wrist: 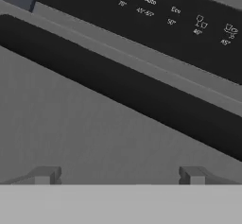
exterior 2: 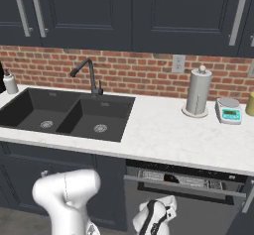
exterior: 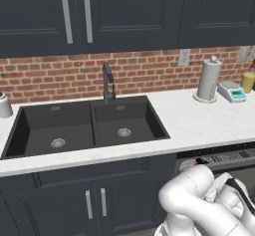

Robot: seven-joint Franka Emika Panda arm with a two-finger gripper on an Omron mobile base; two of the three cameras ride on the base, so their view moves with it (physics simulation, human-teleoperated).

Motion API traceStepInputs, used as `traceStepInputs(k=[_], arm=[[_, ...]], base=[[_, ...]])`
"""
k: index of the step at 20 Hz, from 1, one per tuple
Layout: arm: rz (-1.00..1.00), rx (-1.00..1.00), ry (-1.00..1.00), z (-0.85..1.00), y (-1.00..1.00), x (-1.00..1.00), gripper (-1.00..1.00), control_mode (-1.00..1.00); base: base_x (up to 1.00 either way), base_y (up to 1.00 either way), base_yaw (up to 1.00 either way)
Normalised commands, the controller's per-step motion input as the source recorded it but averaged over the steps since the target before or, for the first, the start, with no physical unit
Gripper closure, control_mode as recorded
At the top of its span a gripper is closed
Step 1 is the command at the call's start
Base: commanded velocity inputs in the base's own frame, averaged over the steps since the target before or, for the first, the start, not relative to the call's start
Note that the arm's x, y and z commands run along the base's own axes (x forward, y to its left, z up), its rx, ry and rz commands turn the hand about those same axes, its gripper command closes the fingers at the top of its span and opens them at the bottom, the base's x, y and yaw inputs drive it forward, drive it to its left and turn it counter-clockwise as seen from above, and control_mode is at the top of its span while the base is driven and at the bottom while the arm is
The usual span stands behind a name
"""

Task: Pick up the cup and bowl from the counter, place them in the dishwasher, and close the dishwasher door.

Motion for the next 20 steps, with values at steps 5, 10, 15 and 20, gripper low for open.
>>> traceStepInputs(k=[5,10,15,20], arm=[[0.07,0.08,-0.10,0.00,0.00,1.00,-1.00,-1.00],[0.02,0.07,-0.10,-0.01,0.00,1.00,-1.00,-1.00],[0.00,0.05,-0.03,-0.02,0.00,1.00,-1.00,-1.00],[0.00,0.07,-0.01,0.00,0.00,1.00,-1.00,-1.00]], base=[[0.00,0.00,0.00],[0.00,0.00,0.00],[0.00,0.00,0.00],[0.00,0.00,0.00]])
